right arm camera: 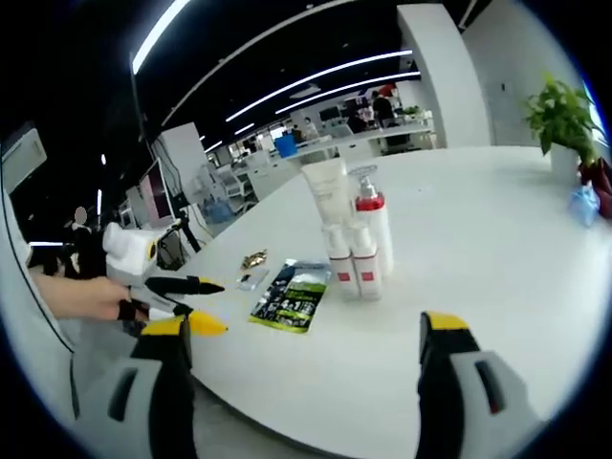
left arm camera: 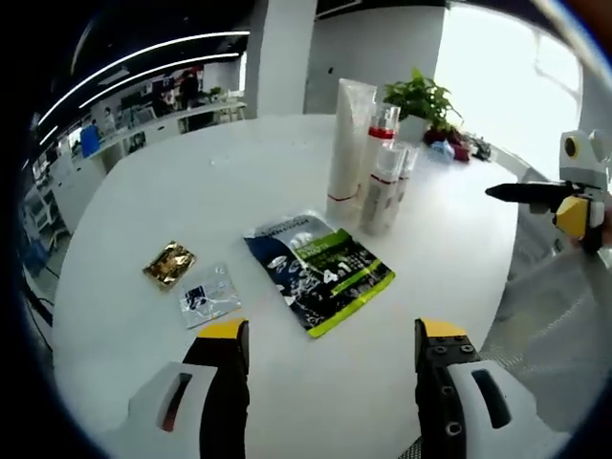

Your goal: Arrange the skincare products in the storage area until every visible bottle or jar stands upright without overlapping.

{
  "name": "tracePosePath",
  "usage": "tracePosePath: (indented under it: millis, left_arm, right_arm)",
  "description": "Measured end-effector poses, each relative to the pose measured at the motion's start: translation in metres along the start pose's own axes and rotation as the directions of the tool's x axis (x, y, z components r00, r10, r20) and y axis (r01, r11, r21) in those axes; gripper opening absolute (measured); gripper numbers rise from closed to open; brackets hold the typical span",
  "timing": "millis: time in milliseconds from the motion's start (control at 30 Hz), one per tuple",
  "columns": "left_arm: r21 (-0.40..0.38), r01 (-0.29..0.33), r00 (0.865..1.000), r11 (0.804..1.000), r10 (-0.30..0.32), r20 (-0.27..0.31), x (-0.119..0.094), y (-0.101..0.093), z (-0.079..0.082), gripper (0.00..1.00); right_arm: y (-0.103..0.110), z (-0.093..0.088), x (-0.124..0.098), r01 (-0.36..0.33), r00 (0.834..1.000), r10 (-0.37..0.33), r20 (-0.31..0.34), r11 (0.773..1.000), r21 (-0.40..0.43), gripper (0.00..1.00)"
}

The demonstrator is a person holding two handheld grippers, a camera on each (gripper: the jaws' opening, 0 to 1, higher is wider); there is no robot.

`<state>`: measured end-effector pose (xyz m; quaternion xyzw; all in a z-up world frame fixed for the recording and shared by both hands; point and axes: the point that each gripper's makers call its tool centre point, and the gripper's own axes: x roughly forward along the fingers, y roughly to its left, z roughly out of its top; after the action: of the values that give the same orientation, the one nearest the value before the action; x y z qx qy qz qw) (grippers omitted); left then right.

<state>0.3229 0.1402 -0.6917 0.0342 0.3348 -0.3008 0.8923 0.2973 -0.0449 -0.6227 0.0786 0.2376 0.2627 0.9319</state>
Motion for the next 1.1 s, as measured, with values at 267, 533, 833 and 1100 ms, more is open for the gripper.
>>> tracePosePath:
  millis: [267, 533, 833, 1100]
  left_arm:
    - [-0.054, -0.021, 0.999, 0.998, 0.022, 0.024, -0.018, 0.003, -0.009, 0.75]
    - [-0.076, -0.025, 0.998, 0.997, 0.029, 0.053, -0.034, 0.002, -0.009, 0.80]
    - [-0.087, -0.008, 0.997, 0.996, 0.015, 0.076, -0.061, -0.011, -0.005, 0.86]
    - [-0.087, -0.037, 0.995, 0.995, 0.045, 0.088, -0.061, -0.007, -0.001, 0.89]
  right_arm:
    - [-0.009, 0.006, -0.009, 0.019, 1.000, -0.019, 0.009, 1.000, -0.018, 1.00]
    - [-0.012, 0.008, -0.017, 0.030, 0.999, -0.029, 0.021, 0.999, -0.028, 1.00]
    - [-0.022, 0.015, -0.026, 0.072, 0.996, -0.070, 0.060, 0.997, -0.035, 1.00]
    - [-0.028, 0.012, -0.031, 0.121, 0.991, -0.118, 0.065, 0.992, -0.031, 1.00]
